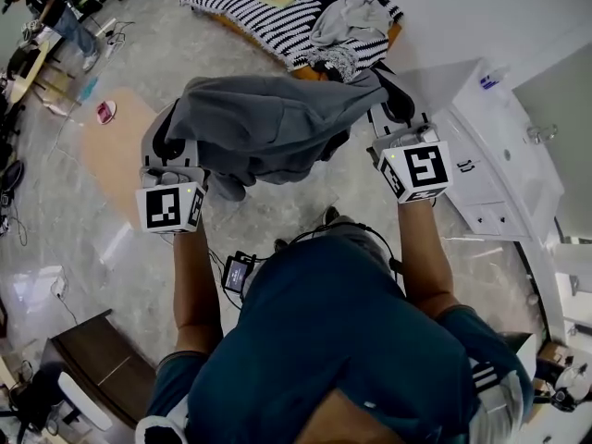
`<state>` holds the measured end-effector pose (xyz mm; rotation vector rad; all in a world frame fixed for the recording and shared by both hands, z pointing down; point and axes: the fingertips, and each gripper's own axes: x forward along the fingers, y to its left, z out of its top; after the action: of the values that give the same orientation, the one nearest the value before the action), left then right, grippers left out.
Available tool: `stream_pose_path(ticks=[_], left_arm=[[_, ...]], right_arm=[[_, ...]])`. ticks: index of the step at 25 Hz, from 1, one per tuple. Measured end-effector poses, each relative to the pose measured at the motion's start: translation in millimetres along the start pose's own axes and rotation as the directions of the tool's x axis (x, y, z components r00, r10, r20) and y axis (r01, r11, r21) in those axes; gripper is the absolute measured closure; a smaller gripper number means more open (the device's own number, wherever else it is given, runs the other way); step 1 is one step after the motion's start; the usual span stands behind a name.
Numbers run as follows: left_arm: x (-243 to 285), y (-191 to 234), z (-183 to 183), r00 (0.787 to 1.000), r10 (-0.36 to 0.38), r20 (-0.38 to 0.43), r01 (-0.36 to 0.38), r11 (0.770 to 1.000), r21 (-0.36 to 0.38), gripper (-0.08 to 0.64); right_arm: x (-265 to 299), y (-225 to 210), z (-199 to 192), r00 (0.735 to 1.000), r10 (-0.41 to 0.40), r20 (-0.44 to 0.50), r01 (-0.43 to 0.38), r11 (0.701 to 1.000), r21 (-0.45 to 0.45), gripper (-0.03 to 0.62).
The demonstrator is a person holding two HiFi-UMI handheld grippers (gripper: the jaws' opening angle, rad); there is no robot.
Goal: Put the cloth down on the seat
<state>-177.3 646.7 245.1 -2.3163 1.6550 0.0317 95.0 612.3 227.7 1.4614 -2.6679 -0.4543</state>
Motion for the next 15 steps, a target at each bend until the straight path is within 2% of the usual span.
stream_pose_path(ticks=[8,15], left_arm=[[28.5,-7.3,-4.8,1.000,0.003,-0.016,-0.003,1.000,-0.005,0.499],[71.0,-17.8,-13.0,0.999,0.025,-0.043,-0.024,1.000,0.013,0.499]], right_arm=[[14.2,-19.2,-7.0,1.000,0.009,0.004,-0.009,1.000,0.002,0.560],[35.9,-59.7,-27.2,0.999,0.028,0.022,-0.028,0.999,0.026,0.560]])
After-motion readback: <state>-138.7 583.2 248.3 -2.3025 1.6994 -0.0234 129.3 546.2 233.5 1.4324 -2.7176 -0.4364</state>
